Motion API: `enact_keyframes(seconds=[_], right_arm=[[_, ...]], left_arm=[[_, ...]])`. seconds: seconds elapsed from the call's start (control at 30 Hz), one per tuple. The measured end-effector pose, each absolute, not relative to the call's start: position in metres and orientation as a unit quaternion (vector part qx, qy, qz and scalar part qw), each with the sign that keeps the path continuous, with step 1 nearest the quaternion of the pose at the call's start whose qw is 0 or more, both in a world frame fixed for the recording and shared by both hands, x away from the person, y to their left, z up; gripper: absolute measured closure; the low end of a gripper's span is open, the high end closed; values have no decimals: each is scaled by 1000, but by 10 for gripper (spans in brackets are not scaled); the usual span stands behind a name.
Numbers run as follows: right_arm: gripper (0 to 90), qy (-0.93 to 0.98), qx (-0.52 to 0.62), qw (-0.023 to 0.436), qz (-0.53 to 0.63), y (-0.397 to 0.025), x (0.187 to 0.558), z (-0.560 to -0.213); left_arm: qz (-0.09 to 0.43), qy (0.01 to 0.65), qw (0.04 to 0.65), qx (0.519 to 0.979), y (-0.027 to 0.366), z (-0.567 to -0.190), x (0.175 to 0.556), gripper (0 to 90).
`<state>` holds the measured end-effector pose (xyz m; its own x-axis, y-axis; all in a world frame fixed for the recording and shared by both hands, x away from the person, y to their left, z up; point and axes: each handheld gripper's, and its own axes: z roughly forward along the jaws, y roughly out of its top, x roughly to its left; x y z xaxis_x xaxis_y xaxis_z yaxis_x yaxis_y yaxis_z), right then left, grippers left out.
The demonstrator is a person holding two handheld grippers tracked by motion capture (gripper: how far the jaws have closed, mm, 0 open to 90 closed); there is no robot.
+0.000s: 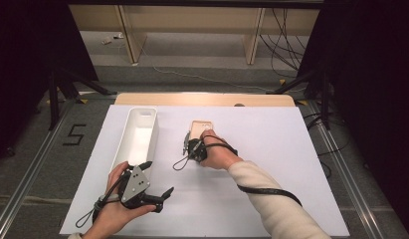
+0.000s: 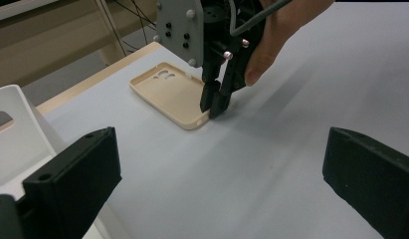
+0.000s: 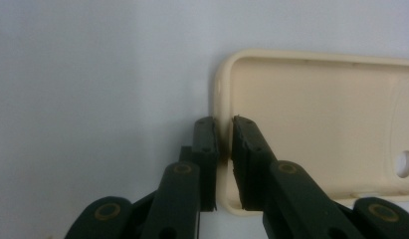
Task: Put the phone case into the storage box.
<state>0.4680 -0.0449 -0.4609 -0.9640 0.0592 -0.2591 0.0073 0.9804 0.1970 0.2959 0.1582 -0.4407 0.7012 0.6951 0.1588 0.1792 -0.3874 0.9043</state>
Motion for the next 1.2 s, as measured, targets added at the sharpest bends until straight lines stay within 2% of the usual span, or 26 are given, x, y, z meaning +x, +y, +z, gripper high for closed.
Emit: enact_keyframes(seconds=[0.63,1.2], right_arm=[[838,986,-1,141,91,-44,466,-461],[858,986,1,130,102,-47,468,-460]], left_arm=[[271,276,480,787,159,-440,295,11],[272,278,480,787,159,-440,296,11]])
